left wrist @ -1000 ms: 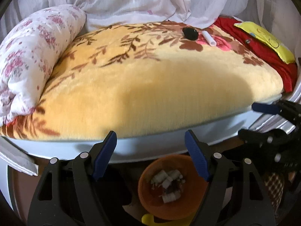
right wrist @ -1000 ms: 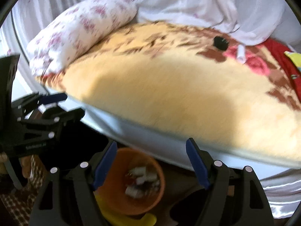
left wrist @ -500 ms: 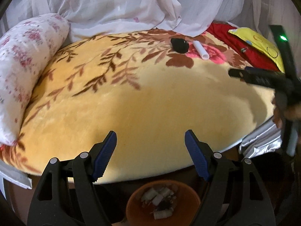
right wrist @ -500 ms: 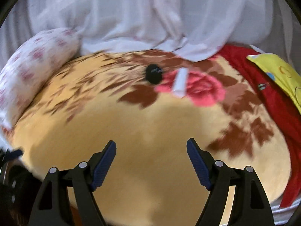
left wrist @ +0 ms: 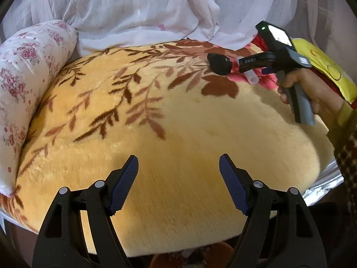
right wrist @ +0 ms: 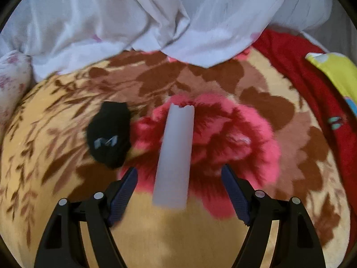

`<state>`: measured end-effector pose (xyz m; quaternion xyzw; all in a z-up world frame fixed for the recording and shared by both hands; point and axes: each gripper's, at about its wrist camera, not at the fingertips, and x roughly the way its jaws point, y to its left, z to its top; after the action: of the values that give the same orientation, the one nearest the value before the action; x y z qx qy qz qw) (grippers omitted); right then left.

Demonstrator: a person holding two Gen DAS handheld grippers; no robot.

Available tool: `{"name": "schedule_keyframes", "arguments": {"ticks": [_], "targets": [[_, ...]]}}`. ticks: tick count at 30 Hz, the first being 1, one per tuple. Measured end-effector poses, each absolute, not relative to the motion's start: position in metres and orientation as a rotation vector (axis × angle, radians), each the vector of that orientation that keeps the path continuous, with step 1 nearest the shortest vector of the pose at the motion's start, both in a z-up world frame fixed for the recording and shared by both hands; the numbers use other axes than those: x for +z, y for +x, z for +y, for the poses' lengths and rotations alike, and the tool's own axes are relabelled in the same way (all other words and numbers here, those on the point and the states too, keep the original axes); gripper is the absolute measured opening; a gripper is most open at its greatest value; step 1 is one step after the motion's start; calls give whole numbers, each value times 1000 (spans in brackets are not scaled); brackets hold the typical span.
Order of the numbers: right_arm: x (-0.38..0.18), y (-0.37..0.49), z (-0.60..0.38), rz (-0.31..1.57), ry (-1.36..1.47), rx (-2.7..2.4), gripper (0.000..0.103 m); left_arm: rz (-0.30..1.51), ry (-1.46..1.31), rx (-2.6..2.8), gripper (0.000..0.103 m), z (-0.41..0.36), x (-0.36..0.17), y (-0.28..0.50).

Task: Collect trash
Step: 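Grasp the black pouch with the left tool while the right tool grasps the white foam tube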

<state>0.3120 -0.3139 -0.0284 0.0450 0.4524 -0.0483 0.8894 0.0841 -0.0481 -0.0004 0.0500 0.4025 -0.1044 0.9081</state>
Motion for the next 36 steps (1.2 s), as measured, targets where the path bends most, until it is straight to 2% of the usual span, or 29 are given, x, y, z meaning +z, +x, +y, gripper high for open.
{"name": "schedule_keyframes", "arguments": {"ticks": [1, 2, 5, 13, 16, 22, 32, 34, 36], "targets": [[-32, 318, -314, 953, 90, -110, 64, 831, 102, -213, 73, -48, -1, 88], [-39, 327, -313, 988, 81, -108, 46, 831, 102, -211, 73, -48, 0, 90], [-44, 331, -315, 1013, 102, -89, 23, 835, 99, -215, 73, -53, 0, 102], [16, 222, -321, 723, 124, -17, 23, 803, 103, -241, 73, -98, 14, 163], [27, 188, -327, 657, 114, -21, 23, 772, 94, -248, 79, -126, 19, 194], [31, 152, -343, 602, 159, -8, 24, 772, 95, -227, 79, -171, 17, 252], [28, 142, -349, 569, 170, 27, 25, 831, 102, -157, 79, -213, -20, 331], [27, 142, -348, 569, 173, 35, 25, 836, 97, -153, 75, -215, -26, 339], [27, 142, -345, 566, 167, 46, 25, 852, 78, -186, 53, -216, -33, 346]]}}
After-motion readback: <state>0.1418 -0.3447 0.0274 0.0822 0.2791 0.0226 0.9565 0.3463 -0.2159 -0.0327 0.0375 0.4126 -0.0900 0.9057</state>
